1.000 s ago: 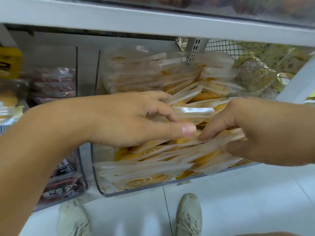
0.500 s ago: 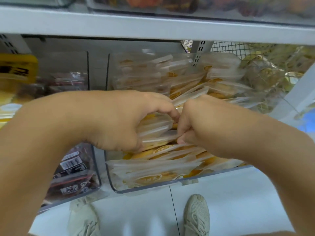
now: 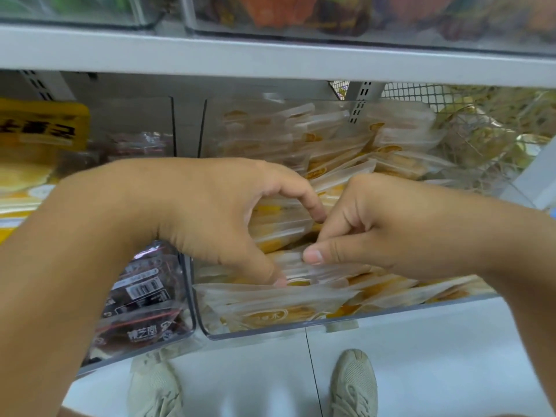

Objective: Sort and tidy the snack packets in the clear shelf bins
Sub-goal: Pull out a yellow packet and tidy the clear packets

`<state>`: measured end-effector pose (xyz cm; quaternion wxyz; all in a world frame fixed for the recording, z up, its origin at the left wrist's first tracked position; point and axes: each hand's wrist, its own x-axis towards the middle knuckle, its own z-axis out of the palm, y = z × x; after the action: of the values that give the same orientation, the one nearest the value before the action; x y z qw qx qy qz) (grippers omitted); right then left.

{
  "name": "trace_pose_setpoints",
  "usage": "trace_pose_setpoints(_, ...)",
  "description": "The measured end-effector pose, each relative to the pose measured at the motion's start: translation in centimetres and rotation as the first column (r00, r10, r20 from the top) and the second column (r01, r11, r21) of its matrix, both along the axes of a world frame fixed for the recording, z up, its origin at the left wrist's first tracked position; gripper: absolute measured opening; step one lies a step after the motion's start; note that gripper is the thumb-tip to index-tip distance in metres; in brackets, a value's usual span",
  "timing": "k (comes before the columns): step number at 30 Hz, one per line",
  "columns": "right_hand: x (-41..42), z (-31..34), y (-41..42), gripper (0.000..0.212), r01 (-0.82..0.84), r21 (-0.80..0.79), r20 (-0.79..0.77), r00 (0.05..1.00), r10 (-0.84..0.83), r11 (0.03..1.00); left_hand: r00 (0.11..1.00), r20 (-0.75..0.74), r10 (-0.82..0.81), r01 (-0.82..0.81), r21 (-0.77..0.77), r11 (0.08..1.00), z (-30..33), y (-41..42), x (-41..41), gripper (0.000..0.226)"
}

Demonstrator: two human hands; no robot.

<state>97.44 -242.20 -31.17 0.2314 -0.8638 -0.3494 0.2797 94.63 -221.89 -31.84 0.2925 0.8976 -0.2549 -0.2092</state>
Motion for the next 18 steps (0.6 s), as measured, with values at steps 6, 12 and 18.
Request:
trace_pose_setpoints(6,-0.1,-0.3,-1.5,0.067,0.083,0.001,-0.085,0.993,-0.083,0.997,0.99,0.128,0.054,-0.056,0.005,0.998,-0.9,0.4,1.5,0.034)
trace_pose_setpoints(12,1.2,1.0,-3.0,0.049,0.429,-0.087,0.579,0.756,-0.305,0.899,0.978,0.194,0.075,-0.094,0.093,0.991,-0.2,-1.2,2.5,0.026)
trace_pose_setpoints(18,3.1,0.3,-1.3,0.051,0.497,-0.145,0.652,0.698,-0.295,0.856,0.91,0.38,0.167,-0.233,0.136,0.963,-0.5,-2.7,2.4,0.043)
